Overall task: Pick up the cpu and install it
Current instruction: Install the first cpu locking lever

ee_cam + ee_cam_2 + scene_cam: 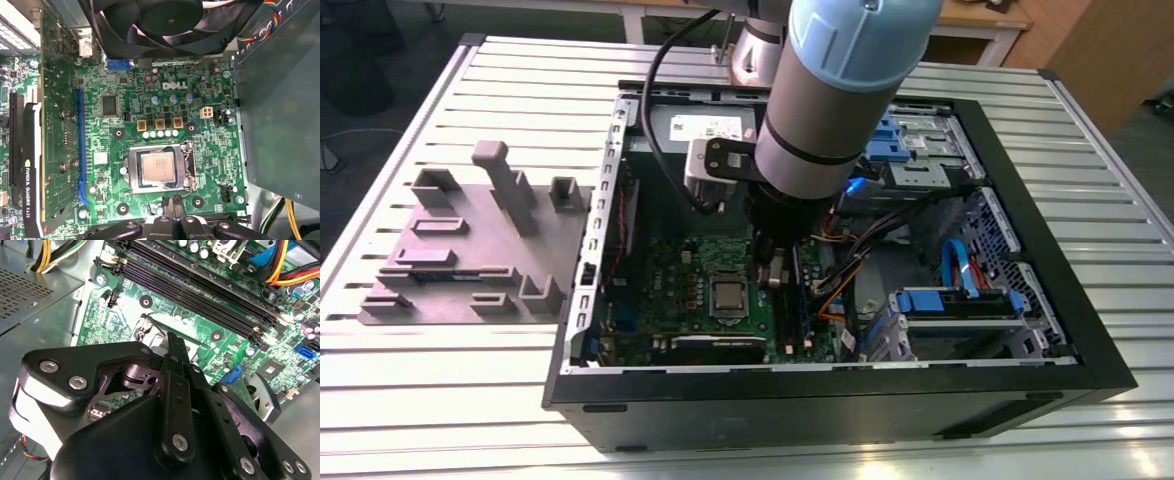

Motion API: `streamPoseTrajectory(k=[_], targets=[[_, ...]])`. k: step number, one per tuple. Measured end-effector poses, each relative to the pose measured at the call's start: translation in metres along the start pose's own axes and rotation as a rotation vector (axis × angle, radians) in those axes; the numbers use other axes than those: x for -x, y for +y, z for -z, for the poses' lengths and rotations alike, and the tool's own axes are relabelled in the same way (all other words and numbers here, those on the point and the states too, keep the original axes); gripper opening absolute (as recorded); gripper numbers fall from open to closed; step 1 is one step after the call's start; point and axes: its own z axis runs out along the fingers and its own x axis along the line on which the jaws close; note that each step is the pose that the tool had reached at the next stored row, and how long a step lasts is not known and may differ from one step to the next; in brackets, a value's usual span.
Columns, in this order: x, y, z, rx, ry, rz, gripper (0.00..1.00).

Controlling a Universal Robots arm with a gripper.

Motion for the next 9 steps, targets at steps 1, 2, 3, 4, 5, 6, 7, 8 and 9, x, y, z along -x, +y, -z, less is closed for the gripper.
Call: streamPoseTrajectory(k=[1, 2, 3, 4, 5, 6, 7, 8, 9], targets=[[-0.0004, -0.0002, 0.0, 0.0, 0.0002, 0.001, 0.1], [-0.0009, -0.0003, -0.0001, 0.0001, 0.0002, 0.002, 0.1], [-0.0014, -0.0004, -0.0001, 0.0, 0.0006, 0.002, 0.1], [-0.0018, -0.0004, -0.0002, -0.0002, 0.0024, 0.002, 0.1], [-0.0021, -0.0005, -0.0004, -0.0005, 0.0058, 0.002, 0.1], [-0.0024, -0.0005, -0.0004, -0.0008, 0.0097, 0.002, 0.1], [-0.0025, -0.0006, -0.0004, -0.001, 0.0138, 0.002, 0.1], [-0.0026, -0.0007, -0.0006, -0.0014, 0.018, 0.001, 0.1], [-0.0027, -0.0007, -0.0008, -0.0018, 0.0221, 0.001, 0.1]])
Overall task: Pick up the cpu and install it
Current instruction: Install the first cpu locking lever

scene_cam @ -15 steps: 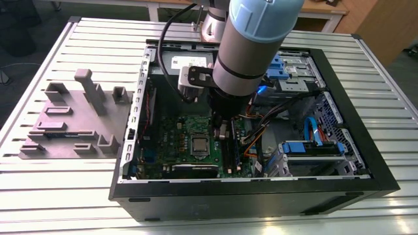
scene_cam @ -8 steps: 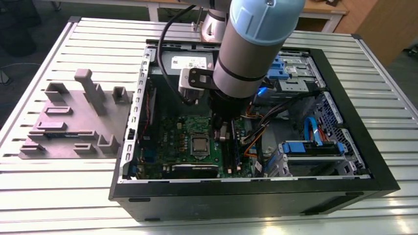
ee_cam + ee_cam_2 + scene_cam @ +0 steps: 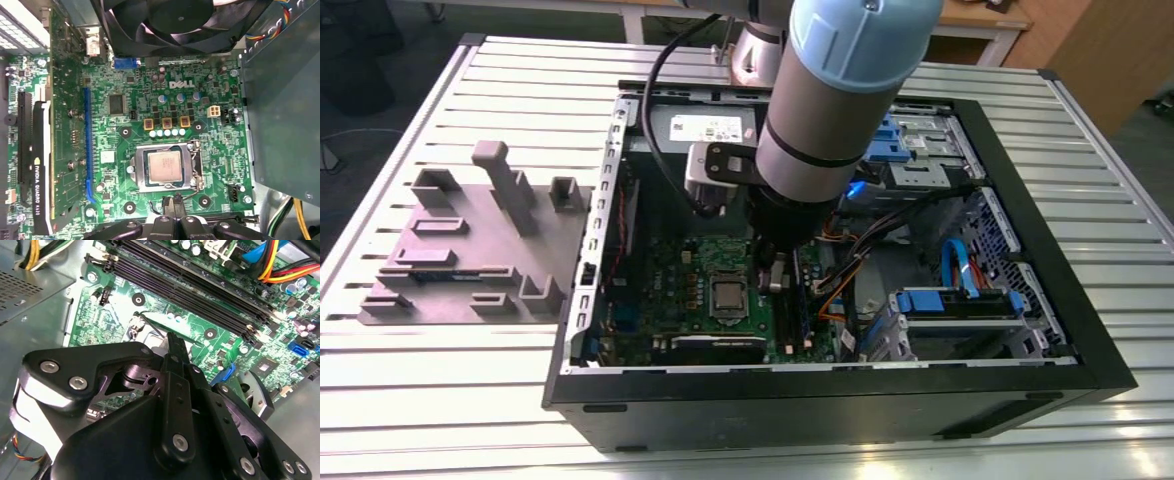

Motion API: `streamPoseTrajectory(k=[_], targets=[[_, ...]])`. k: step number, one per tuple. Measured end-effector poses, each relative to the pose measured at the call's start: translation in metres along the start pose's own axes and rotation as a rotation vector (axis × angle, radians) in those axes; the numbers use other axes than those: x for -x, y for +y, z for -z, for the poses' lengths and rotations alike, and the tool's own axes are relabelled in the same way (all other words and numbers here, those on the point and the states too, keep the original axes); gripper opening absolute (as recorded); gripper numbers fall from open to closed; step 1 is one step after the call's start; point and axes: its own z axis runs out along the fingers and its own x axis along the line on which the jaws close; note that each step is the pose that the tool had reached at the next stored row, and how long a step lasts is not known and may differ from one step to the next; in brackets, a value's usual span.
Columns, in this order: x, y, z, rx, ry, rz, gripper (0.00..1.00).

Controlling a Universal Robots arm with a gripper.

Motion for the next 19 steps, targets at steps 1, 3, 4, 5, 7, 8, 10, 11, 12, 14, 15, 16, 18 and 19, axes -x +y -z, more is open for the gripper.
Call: streamPoseTrajectory(k=[1, 3, 4, 5, 7, 8, 10, 11, 12, 14, 15, 16, 18, 19], targets=[[0.0, 0.0, -0.0003, -0.0004, 0.0041, 0.0, 0.1], [-0.0001, -0.0001, -0.0011, -0.001, 0.0115, 0.0, 0.1], [-0.0001, -0.0001, -0.0016, -0.0013, 0.0145, 0.0, 0.1], [-0.0002, -0.0002, -0.002, -0.0015, 0.0174, 0.0, 0.1], [-0.0005, -0.0003, -0.0034, -0.0017, 0.0212, 0.0, 0.1], [-0.0006, -0.0004, -0.0043, -0.0018, 0.0218, 0.0, 0.1], [-0.001, -0.0009, -0.0063, -0.0018, 0.0224, 0.001, 0.1], [-0.001, -0.0011, -0.0073, -0.0018, 0.0226, 0.002, 0.1], [-0.0012, -0.0013, -0.0081, -0.0018, 0.0227, 0.003, 0.1], [-0.003, -0.0016, -0.0093, -0.0017, 0.0228, 0.006, 0.1], [-0.0039, -0.0017, -0.0098, -0.0018, 0.0232, 0.007, 0.1], [-0.0047, -0.0018, -0.0103, -0.0017, 0.0237, 0.009, 0.1], [-0.0055, -0.002, -0.0115, -0.0018, 0.0248, 0.012, 0.1], [-0.0058, -0.0021, -0.012, -0.0018, 0.0257, 0.015, 0.1]])
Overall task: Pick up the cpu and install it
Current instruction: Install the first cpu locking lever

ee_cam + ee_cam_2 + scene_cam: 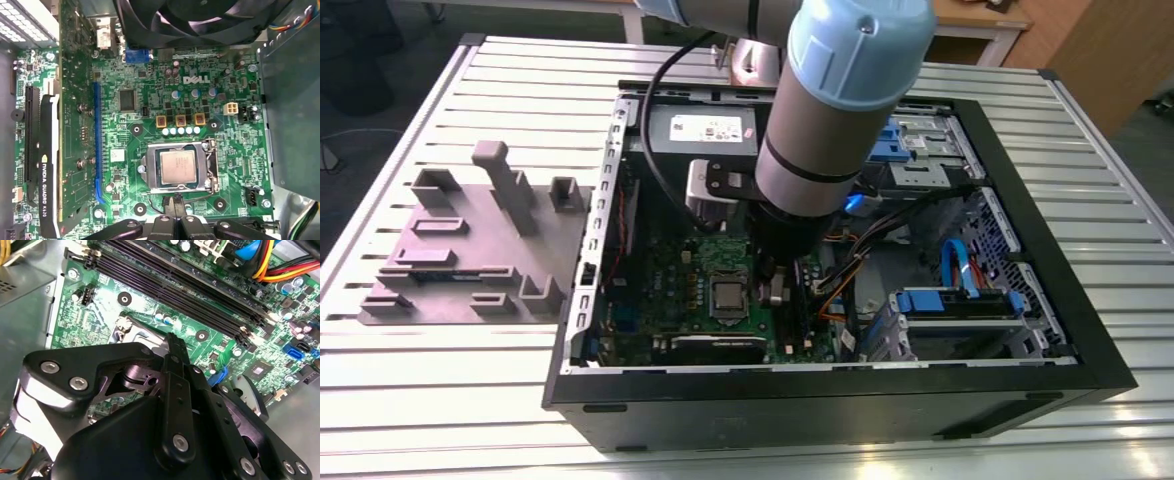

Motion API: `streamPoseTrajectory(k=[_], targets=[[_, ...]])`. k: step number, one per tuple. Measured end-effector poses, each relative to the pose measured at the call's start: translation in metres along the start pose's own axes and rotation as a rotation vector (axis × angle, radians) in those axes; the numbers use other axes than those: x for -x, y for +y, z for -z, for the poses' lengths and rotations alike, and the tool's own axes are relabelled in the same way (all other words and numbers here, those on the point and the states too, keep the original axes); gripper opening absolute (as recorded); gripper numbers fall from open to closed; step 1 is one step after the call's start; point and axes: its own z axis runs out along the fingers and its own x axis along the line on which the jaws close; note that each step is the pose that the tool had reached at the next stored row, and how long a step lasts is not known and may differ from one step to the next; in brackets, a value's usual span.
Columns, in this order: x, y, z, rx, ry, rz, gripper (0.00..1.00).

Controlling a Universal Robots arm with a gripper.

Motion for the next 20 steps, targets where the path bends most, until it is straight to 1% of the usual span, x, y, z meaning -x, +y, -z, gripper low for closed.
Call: streamPoseTrajectory(k=[3, 6, 11, 17, 20], targets=[[-0.0005, -0.0003, -0.0021, -0.0002, 0.0044, 0.013, 0.1], [-0.001, -0.0005, -0.0046, -0.0002, 0.007, 0.027, 0.1], [-0.0031, -0.0009, -0.0074, -0.0003, 0.0086, 0.037, 0.1], [-0.004, -0.0015, -0.0136, -0.0003, 0.0089, 0.039, 0.1], [-0.0045, -0.0017, -0.0153, -0.0003, 0.0097, 0.043, 0.1]])
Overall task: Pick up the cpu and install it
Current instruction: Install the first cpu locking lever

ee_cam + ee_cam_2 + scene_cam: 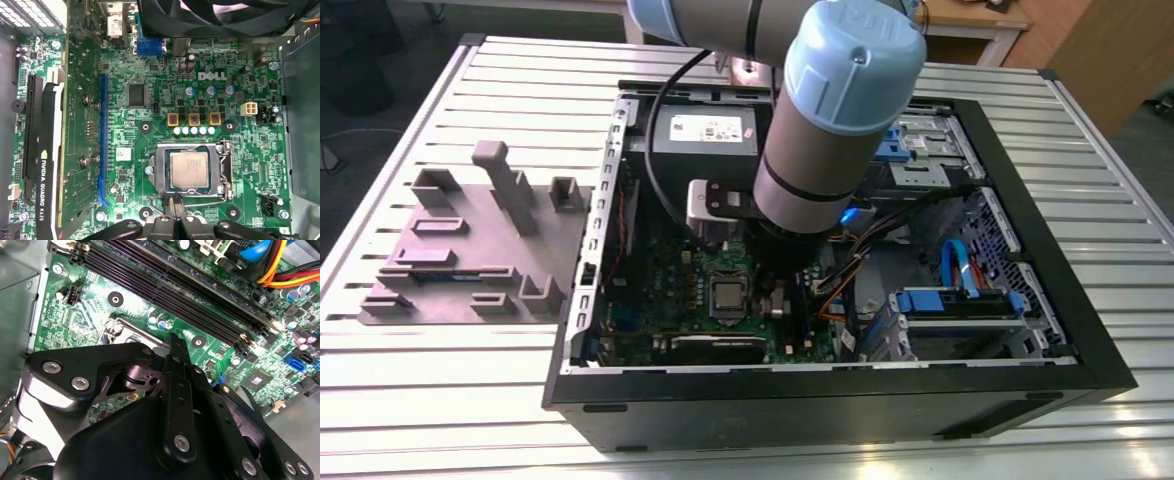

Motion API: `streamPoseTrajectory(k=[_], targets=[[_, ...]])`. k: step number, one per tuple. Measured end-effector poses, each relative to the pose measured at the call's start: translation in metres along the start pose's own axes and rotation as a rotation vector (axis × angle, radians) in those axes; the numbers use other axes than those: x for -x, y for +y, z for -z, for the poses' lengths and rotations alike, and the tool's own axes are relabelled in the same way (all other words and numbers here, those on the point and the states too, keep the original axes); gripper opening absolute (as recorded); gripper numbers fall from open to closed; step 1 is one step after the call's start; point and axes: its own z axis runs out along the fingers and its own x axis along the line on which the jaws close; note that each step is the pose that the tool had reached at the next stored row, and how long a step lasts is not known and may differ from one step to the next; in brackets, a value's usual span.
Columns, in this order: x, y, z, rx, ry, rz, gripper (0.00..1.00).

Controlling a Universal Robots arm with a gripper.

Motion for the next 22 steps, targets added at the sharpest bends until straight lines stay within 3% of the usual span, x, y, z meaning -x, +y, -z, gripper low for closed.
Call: streamPoseTrajectory(k=[6, 22], targets=[[-0.0011, -0.0001, -0.0021, -0.0001, 0.0025, 0.027, 0.1], [-0.0012, -0.0006, -0.008, 0.001, 0.0029, 0.027, 0.1]])
